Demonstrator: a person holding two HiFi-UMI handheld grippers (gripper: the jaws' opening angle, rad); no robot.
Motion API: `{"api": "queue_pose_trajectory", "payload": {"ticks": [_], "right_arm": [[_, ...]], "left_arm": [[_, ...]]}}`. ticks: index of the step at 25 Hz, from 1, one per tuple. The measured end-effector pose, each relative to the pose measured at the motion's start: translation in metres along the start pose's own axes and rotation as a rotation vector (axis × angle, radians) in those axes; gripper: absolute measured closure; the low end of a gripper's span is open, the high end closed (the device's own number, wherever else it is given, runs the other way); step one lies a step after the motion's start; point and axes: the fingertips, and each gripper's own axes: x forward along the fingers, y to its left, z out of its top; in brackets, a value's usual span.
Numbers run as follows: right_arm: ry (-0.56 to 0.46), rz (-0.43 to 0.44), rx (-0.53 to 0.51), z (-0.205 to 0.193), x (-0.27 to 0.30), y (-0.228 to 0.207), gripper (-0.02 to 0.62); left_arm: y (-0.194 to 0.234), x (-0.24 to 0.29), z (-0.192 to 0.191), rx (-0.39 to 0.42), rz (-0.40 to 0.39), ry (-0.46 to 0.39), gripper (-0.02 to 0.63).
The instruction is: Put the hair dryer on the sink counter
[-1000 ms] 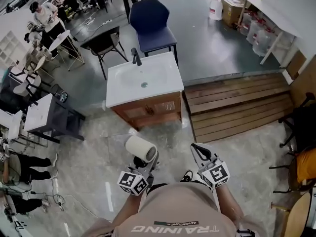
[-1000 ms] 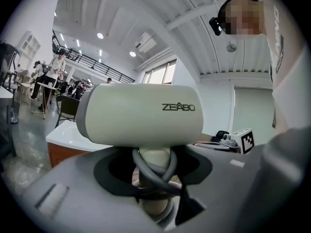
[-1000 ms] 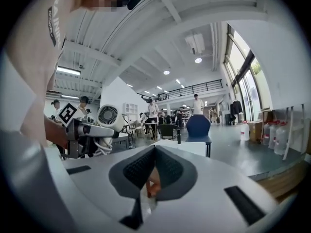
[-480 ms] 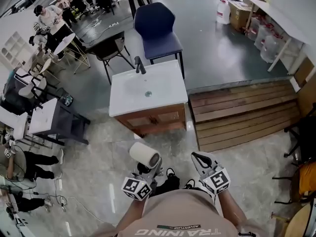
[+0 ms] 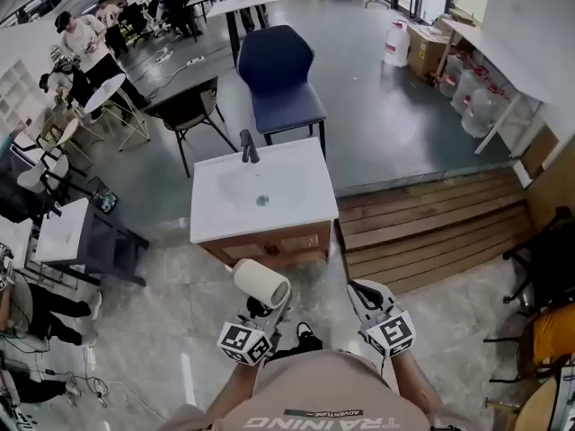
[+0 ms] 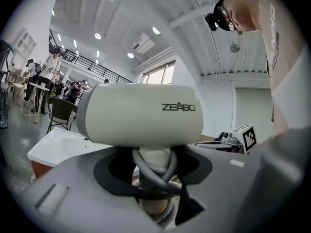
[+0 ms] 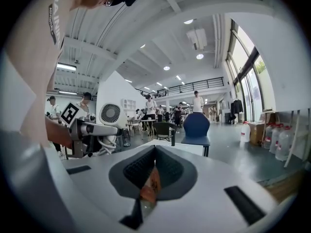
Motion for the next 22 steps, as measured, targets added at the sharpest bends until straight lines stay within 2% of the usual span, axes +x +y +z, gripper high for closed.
{"api": "queue_pose_trajectory", "payload": {"ticks": [4,11,17,22], "right_arm": [[-0.004,-0.050,0.006,0.011,0.021,-0.011,0.590],[0.014,-0.103,0.014,0.005,0.052,-0.014,0.589],[0.041,-0.115,0.007,0.010,0.070,-0.026,0.589],[0.040,-0.087,0.006,0.019,0.084,-0.040,0.589]], "left_arm": [[0.021,0.021,0.011,-0.006,-0.057,-0.005,0.393],[0.054,0.041,0.011,-0.003,-0.126,0.017,0.393],[0.076,0.049,0.010,-0.043,-0.117,0.022,0.393],[0.088,0.060,0.011,-0.063,-0.076,0.020,0.393]]}}
